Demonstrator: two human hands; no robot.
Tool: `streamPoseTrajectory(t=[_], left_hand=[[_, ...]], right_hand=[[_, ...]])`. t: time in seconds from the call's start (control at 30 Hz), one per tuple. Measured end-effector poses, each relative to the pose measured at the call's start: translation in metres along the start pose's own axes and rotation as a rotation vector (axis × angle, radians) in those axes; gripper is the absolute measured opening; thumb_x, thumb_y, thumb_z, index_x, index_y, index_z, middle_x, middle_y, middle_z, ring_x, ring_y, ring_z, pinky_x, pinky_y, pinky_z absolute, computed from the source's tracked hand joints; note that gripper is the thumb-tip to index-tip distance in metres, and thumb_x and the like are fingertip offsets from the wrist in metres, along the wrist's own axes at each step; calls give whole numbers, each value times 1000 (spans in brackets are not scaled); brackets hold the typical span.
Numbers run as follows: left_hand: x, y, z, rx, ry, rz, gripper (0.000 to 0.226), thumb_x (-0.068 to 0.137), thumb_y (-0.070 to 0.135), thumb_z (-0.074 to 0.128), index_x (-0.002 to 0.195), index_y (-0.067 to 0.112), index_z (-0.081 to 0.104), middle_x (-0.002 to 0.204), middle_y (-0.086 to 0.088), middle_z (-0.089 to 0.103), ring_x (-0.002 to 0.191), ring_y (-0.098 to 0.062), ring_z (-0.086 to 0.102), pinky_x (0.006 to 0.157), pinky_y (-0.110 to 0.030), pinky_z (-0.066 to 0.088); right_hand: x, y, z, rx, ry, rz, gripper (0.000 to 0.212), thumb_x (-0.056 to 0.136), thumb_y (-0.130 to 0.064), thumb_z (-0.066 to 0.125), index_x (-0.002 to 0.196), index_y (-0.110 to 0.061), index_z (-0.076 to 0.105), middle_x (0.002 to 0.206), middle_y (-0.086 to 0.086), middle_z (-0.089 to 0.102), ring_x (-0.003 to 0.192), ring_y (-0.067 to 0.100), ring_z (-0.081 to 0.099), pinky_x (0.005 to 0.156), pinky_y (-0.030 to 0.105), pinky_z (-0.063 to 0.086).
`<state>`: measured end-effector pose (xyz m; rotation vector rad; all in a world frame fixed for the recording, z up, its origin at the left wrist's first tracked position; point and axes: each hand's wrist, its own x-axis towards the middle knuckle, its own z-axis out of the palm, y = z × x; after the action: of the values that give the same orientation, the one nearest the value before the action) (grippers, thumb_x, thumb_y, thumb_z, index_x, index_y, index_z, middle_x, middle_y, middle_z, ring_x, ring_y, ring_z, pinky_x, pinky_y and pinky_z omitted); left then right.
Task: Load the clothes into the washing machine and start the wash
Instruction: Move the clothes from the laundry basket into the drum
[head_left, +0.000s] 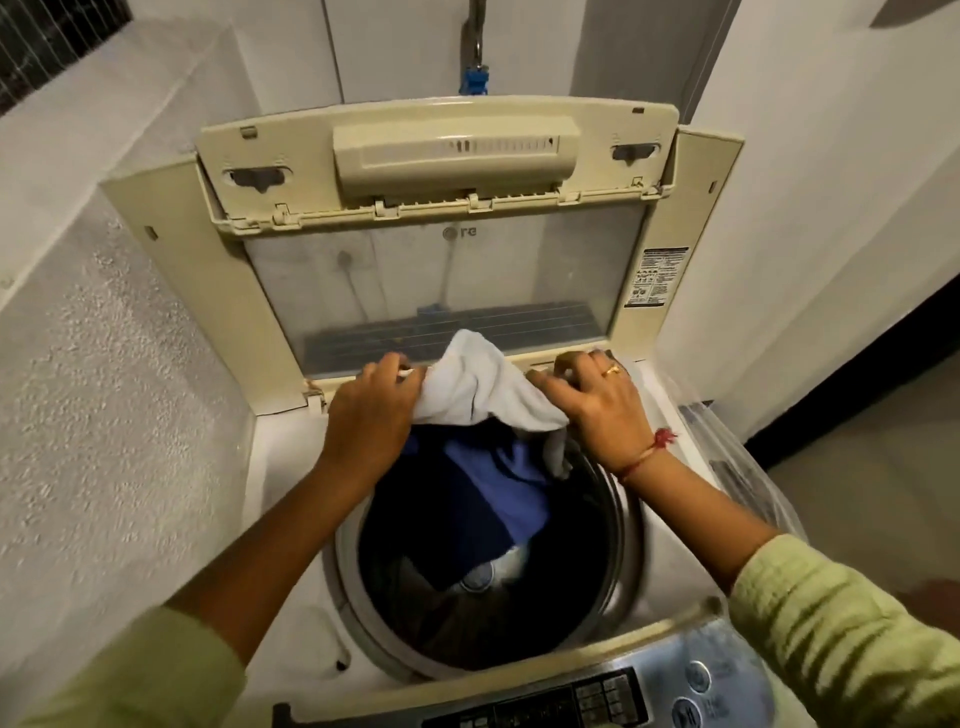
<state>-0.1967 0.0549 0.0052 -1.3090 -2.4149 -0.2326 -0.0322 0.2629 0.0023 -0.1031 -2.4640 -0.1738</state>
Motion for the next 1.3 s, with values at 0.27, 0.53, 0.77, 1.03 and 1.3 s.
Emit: streamPoseTrajectory(t=[0.27,0.53,0.77,1.03,1.3], left_hand=[[-107,35,80,-87,-1281,91,37,89,23,51,124,11,56,130,-15,57,118,-32,56,100,-41,46],[-125,54,116,-291,-1489,9,39,89,35,53,121,14,61,129,-12,58,114,-30,56,101,-38,44],[-83,65,100,-508,-1109,-35,29,86,28,60,111,13,64,117,-10,65,109,-26,60,92,-30,45],[4,202,3,-897,-398,108,22,83,28,61,103,21,66,106,-1,66,100,-16,60,89,-29,46],[-1,389,-29,-848,-518,636,29,82,34,62,109,23,64,116,-4,56,115,-20,49,97,-30,36]], right_hand=[[-80,-55,42,399,-1495,53,40,91,-5,46,131,1,49,138,20,47,127,31,44,105,32,30],[-90,-62,51,632,-1549,345,37,89,-18,57,126,-12,57,129,14,57,119,30,53,104,35,39],[-77,-25,10,861,-1162,629,32,89,-11,60,121,-4,58,104,3,64,105,15,55,96,25,41],[-111,45,-137,977,-581,864,28,90,-17,59,118,-18,59,115,-3,63,107,9,59,95,15,45],[-263,90,-221,916,-152,1379,18,91,-6,56,108,-7,61,98,12,61,78,7,58,72,16,48]])
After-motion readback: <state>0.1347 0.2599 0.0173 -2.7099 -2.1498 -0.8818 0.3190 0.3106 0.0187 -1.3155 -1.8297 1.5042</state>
